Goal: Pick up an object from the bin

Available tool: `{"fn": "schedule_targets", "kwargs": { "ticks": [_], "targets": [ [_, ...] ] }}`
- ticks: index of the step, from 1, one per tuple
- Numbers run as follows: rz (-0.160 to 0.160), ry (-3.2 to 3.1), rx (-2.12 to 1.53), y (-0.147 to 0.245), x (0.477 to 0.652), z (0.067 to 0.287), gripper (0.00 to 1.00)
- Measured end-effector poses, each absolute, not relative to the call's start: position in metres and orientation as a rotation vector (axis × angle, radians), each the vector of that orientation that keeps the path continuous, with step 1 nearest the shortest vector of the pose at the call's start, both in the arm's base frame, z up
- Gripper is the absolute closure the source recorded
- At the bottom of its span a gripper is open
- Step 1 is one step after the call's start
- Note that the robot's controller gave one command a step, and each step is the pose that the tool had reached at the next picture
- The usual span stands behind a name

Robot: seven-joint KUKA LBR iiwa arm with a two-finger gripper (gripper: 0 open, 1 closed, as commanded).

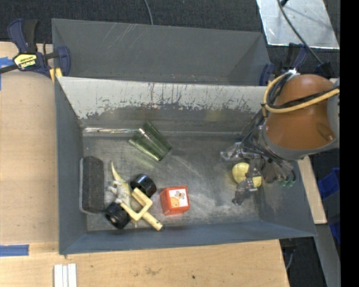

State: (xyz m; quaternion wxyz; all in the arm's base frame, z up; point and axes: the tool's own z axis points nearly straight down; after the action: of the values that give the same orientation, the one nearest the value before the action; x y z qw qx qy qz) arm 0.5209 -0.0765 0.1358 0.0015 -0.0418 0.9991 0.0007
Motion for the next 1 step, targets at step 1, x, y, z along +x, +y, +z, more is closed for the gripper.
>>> {"fn": "schedule_targets", "kwargs": {
  "ticks": [1],
  "targets": [
    [-0.005, 3.118, -0.357, -0.1001, 0.5199, 0.105, 0.0]
  ]
}}
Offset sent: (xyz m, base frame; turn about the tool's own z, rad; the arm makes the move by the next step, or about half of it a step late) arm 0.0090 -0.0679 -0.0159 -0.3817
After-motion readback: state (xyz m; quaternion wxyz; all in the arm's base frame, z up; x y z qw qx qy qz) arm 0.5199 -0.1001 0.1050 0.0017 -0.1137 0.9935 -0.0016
